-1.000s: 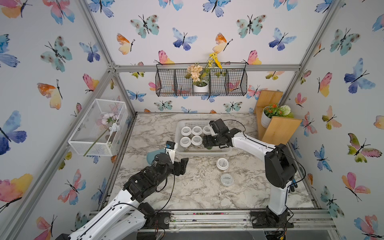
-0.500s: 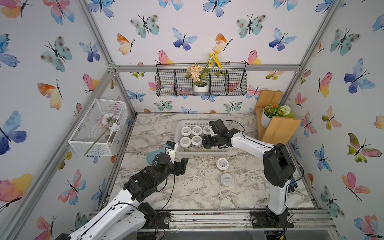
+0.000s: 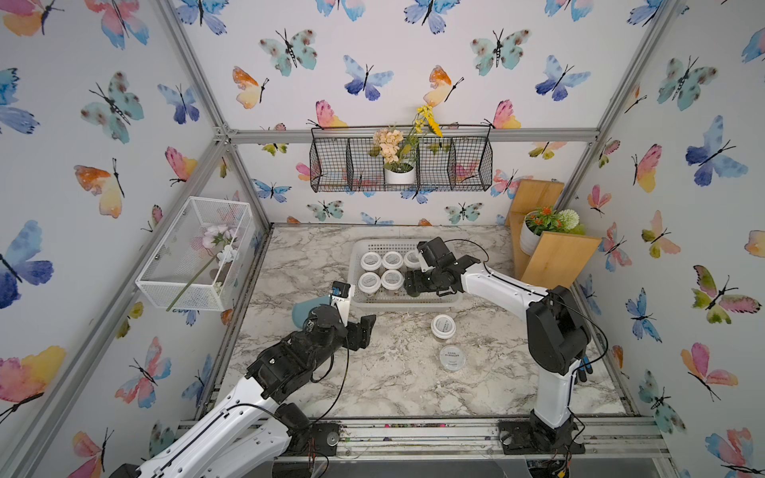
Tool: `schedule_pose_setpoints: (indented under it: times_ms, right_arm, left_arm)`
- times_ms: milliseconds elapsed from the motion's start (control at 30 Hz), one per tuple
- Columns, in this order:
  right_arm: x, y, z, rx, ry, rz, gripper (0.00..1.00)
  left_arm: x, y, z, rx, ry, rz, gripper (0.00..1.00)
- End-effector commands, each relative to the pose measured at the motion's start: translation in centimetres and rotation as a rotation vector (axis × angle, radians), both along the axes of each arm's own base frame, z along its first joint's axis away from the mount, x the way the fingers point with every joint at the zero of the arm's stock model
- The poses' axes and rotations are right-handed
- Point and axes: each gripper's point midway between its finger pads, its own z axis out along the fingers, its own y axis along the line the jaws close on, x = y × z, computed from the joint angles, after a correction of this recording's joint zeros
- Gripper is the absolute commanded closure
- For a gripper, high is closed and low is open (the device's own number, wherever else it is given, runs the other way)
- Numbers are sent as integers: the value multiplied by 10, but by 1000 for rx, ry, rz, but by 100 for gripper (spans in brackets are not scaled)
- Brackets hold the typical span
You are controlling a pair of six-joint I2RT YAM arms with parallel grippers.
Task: Put the yogurt in the basket
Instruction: Place the yogurt in the basket, then pick up the yogurt from the center of the board.
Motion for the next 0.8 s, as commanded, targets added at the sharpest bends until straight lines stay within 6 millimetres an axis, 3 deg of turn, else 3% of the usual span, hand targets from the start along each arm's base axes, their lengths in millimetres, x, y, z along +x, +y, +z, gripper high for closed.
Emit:
schedule_pose_setpoints:
  times_ms: [0,300,500,767]
  right_arm:
    - [-7,-10,35,-20,-49,3,12]
    - [-64,-45,65,24,-65,-2,13]
    - [-102,-78,63,4,-52,-4,14]
    - [-133,-112,60,-62,-56,5,13]
  left_arm:
    - [-2,-2,-2,4,7,-16,19]
    - [-1,-2,-3,9,8,-13,18]
    - [1,5,0,14,-5,25,16]
    - [10,11,-3,23,9,50,18]
